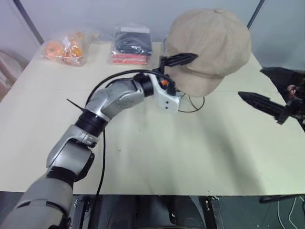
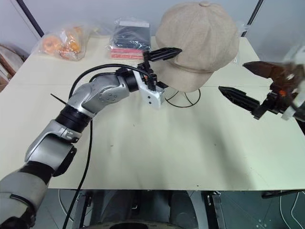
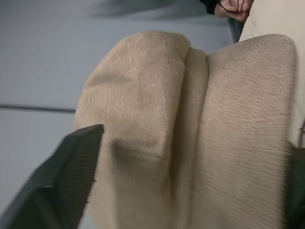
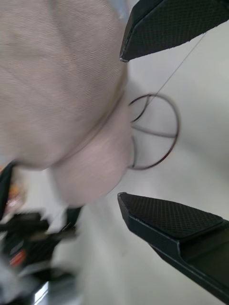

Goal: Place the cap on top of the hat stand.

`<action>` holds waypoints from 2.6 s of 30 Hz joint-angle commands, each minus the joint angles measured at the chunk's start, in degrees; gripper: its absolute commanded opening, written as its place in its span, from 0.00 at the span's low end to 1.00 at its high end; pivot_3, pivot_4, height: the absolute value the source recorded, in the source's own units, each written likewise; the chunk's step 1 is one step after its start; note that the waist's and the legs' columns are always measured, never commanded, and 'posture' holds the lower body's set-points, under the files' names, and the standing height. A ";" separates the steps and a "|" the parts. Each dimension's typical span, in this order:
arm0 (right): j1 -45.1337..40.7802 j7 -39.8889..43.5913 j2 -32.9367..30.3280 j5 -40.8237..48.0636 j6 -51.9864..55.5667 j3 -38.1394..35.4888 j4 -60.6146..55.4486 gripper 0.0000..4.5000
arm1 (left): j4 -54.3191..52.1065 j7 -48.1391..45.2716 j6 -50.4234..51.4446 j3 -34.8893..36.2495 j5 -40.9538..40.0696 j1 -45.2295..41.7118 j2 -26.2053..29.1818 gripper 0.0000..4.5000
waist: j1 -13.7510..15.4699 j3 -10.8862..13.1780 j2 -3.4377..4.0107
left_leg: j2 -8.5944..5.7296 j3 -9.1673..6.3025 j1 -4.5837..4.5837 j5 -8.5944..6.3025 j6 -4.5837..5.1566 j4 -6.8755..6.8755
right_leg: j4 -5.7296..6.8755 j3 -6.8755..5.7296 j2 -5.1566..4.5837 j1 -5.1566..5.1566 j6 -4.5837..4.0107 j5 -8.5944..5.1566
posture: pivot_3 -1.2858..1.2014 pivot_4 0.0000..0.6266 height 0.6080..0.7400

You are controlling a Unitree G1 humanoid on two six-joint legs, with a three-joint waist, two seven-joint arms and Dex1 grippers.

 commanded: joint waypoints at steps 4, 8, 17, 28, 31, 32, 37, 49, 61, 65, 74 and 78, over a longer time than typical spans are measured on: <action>5.50 -4.75 -0.08 -14.24 -6.69 8.27 -10.74 1.00 | -14.20 -16.79 10.52 8.81 -25.09 6.68 5.98 0.99 | 0.06 0.00 0.00 | 0.01 0.01 0.17 0.01 -0.02 0.01 | 0.10 0.02 0.00 0.10 -0.01 -0.01 | 0.52 0.24 1.00; 8.31 -8.34 1.22 -26.12 -13.59 17.15 -14.39 1.00 | -23.46 -33.87 29.63 13.11 -46.89 14.17 14.08 0.99 | -0.19 0.00 0.00 | 0.03 0.03 0.46 0.01 -0.03 0.01 | 0.12 0.04 0.01 0.34 -0.02 -0.02 | 0.52 0.24 1.00; 3.12 -20.66 8.25 -62.01 -32.80 43.38 -7.50 1.00 | -31.54 -47.63 70.47 24.60 -78.04 18.40 27.46 0.99 | -1.46 0.01 -0.06 | 0.09 -0.06 0.57 0.04 -0.07 0.04 | 0.19 0.01 0.12 0.44 -0.09 -0.08 | 0.52 0.24 1.00; -11.07 -34.60 23.11 -95.74 -50.44 60.38 18.21 1.00 | -28.11 -49.67 78.17 28.97 -79.07 14.93 28.91 0.99 | -1.37 0.01 -0.06 | 0.08 -0.05 0.58 0.06 -0.10 0.00 | 0.27 0.02 0.17 0.38 -0.21 -0.14 | 0.52 0.24 1.00; -14.38 -39.12 27.30 -99.51 -50.74 60.03 23.89 1.00 | -27.66 -49.33 78.17 28.99 -78.38 14.09 28.31 0.99 | -1.39 0.01 -0.06 | 0.07 -0.05 0.56 0.06 -0.11 0.00 | 0.27 0.02 0.17 0.37 -0.19 -0.13 | 0.52 0.24 1.00; -15.35 -39.97 28.69 -100.57 -50.68 60.28 26.03 1.00 | -27.64 -49.43 78.06 28.98 -78.04 13.99 28.29 0.99 | -1.48 0.02 -0.06 | 0.07 -0.04 0.57 0.06 -0.11 0.00 | 0.28 0.03 0.16 0.37 -0.19 -0.13 | 0.52 0.24 1.00; -17.79 -43.08 32.72 -103.36 -51.21 60.30 33.34 1.00 | -27.16 -49.32 78.22 29.43 -77.32 13.13 27.89 0.99 | -1.45 0.02 -0.06 | 0.08 -0.06 0.57 0.08 -0.14 -0.02 | 0.32 0.03 0.18 0.34 -0.20 -0.13 | 0.52 0.24 1.00; -18.41 -41.38 31.70 -102.41 -53.33 54.45 25.80 0.01 | -27.81 -49.18 77.26 29.27 -75.12 13.62 26.46 1.00 | -1.52 0.02 -0.05 | 0.07 -0.07 0.56 0.08 -0.14 -0.04 | 0.34 0.03 0.18 0.32 -0.20 -0.13 | 0.52 0.24 1.00; -24.38 -22.00 20.29 -76.16 -69.71 42.31 22.98 0.01 | -27.69 -48.63 76.61 29.80 -74.30 14.33 24.80 1.00 | -1.63 0.04 -0.02 | 0.09 -0.07 0.57 0.08 -0.13 -0.05 | 0.32 0.03 0.17 0.34 -0.20 -0.13 | 0.52 0.24 1.00; -28.77 -18.85 15.94 -71.25 -82.54 42.49 35.87 0.01 | -27.27 -48.52 76.03 29.81 -73.92 14.06 24.29 1.00 | -1.67 0.05 -0.04 | 0.10 -0.05 0.59 0.07 -0.13 -0.10 | 0.29 0.03 0.17 0.35 -0.20 -0.13 | 0.52 0.24 1.00; -34.80 -12.73 15.17 -69.39 -98.40 45.72 60.97 0.01 | -28.23 -48.06 75.79 30.50 -73.57 14.44 24.16 1.00 | -1.74 0.06 -0.03 | 0.10 0.00 0.61 0.08 -0.13 -0.12 | 0.26 0.07 0.16 0.35 -0.21 -0.13 | 0.52 0.24 1.00; -36.95 -12.78 16.02 -70.16 -99.87 46.33 66.25 0.08 | -28.94 -47.81 76.18 30.97 -73.65 14.79 24.43 1.00 | -1.74 0.06 -0.03 | 0.10 -0.01 0.64 0.08 -0.14 -0.12 | 0.29 0.08 0.16 0.35 -0.21 -0.13 | 0.52 0.24 1.00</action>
